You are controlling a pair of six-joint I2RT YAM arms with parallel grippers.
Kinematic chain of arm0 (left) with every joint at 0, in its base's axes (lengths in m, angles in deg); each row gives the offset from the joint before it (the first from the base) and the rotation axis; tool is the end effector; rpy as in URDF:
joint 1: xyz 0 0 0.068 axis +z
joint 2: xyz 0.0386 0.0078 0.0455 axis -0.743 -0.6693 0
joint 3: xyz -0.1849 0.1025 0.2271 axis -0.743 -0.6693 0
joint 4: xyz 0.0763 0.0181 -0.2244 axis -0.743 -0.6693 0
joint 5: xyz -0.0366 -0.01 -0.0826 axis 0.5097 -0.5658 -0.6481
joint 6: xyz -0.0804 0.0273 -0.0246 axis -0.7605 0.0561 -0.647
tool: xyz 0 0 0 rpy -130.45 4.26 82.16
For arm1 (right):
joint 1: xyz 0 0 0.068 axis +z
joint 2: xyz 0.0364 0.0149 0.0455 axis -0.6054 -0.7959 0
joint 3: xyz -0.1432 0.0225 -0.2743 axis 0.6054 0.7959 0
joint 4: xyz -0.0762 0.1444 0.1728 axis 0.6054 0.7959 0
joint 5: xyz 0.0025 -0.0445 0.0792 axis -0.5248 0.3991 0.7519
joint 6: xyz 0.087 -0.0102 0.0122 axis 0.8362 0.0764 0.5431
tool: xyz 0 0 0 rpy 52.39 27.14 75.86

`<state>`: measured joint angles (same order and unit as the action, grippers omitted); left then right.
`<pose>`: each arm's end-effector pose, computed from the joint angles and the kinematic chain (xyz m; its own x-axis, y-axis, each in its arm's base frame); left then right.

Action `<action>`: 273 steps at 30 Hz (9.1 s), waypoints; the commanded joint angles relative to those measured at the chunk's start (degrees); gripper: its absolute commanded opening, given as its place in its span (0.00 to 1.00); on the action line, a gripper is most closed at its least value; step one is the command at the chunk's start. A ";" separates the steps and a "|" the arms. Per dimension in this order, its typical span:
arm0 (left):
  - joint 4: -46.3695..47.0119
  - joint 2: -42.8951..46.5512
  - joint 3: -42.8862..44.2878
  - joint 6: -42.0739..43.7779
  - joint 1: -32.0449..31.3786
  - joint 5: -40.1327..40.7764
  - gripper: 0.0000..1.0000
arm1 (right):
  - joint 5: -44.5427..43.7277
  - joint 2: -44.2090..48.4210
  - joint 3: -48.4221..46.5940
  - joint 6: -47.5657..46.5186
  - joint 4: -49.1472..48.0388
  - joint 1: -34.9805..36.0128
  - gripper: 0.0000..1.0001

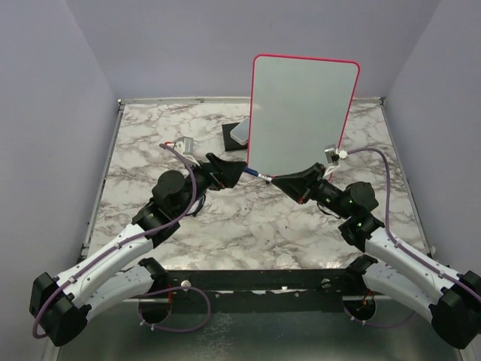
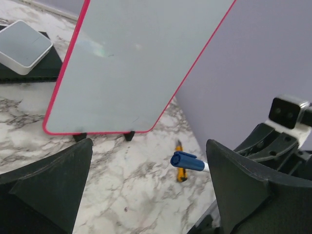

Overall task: Write a sentence on the whiteboard
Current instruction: Open the pen cap from the whiteboard marker, then place the pen cap at the center of the board, then hold the whiteboard marker at the center of the board.

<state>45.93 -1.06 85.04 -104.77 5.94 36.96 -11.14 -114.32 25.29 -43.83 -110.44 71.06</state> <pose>0.1560 -0.1312 0.3569 -0.3987 -0.5199 -0.7555 0.4494 0.6074 -0.6551 0.1407 0.1317 0.3376 -0.3986 0.4387 -0.8054 -0.7522 0.3461 0.5607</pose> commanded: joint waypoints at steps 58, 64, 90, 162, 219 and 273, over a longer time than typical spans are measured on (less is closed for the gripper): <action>21.52 -7.68 -5.06 -29.98 0.69 -7.43 0.00 | -3.16 0.09 0.99 0.87 -8.58 0.30 0.00; 21.56 -5.51 -6.75 -31.92 1.49 -2.65 0.00 | -3.17 1.14 0.80 0.06 -6.87 0.30 0.00; 21.05 -1.81 -10.65 -35.83 8.46 2.51 0.00 | -2.92 3.79 -0.77 -4.99 3.69 0.30 0.00; -35.39 -25.86 12.65 -0.46 -8.81 12.55 0.93 | -18.15 18.34 -5.84 -18.23 32.21 0.30 0.00; -7.49 -50.72 49.64 31.56 17.30 -29.82 0.53 | -23.75 -18.57 -32.75 -29.03 14.85 -4.59 0.00; -4.52 -49.93 40.46 30.11 13.93 -30.67 0.50 | -19.84 -16.15 -28.61 -27.39 14.23 -4.58 0.00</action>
<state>40.82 -53.43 127.01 -74.04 21.51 8.70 -31.82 -131.89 -4.37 -71.52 -95.03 66.77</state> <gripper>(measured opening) 0.497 0.093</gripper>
